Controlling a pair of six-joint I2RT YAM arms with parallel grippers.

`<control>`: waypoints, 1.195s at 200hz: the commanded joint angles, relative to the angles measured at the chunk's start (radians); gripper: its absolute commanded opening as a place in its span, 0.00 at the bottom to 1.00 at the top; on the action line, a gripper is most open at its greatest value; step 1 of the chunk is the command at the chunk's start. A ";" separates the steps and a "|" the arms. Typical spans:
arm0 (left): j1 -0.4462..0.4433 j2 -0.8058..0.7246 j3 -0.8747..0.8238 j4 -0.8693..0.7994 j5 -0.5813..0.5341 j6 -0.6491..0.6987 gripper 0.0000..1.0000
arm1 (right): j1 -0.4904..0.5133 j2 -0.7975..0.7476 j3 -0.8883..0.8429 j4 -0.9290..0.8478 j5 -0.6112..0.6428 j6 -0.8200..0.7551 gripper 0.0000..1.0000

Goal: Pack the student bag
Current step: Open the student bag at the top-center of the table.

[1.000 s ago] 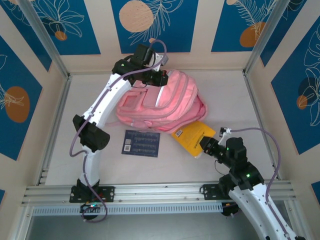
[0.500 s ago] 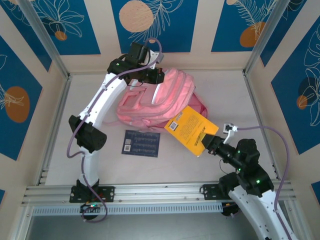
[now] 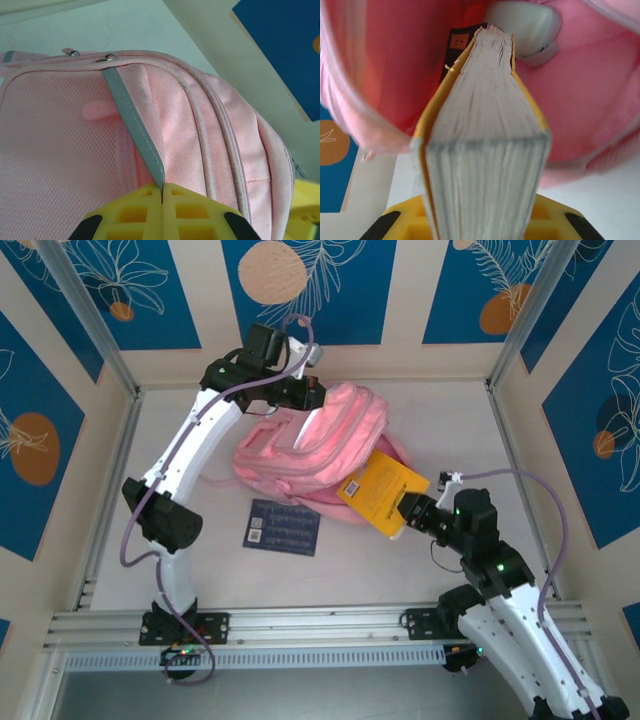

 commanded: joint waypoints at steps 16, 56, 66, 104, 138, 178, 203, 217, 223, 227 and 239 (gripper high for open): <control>-0.003 -0.123 -0.075 0.096 0.143 0.034 0.00 | -0.071 0.106 0.061 0.330 -0.170 0.170 0.00; -0.076 -0.129 -0.138 -0.041 -0.005 0.076 0.19 | -0.095 0.223 0.036 0.627 -0.306 0.471 0.00; -0.103 -0.144 -0.140 -0.072 -0.090 0.091 0.31 | -0.093 0.230 0.030 0.667 -0.311 0.514 0.00; -0.199 -0.230 -0.153 -0.099 -0.356 0.101 0.60 | -0.077 0.192 0.031 0.654 -0.291 0.533 0.00; -0.318 -0.233 -0.152 -0.106 -0.413 0.152 0.78 | -0.076 0.175 0.019 0.656 -0.287 0.537 0.00; -0.403 -0.146 -0.126 -0.130 -0.475 0.186 0.80 | -0.072 0.169 0.007 0.671 -0.284 0.544 0.00; -0.437 -0.086 -0.082 -0.140 -0.534 0.187 0.80 | -0.073 0.157 0.006 0.665 -0.284 0.542 0.00; -0.447 -0.063 -0.070 -0.129 -0.562 0.182 0.78 | -0.073 0.149 0.003 0.662 -0.280 0.545 0.00; -0.449 -0.054 -0.062 -0.126 -0.579 0.180 0.78 | -0.074 0.147 0.001 0.662 -0.279 0.545 0.00; -0.450 -0.047 -0.056 -0.125 -0.587 0.178 0.77 | -0.073 0.145 0.001 0.662 -0.280 0.546 0.00; -0.450 -0.030 -0.043 -0.119 -0.591 0.174 0.74 | -0.073 0.141 -0.003 0.660 -0.280 0.548 0.00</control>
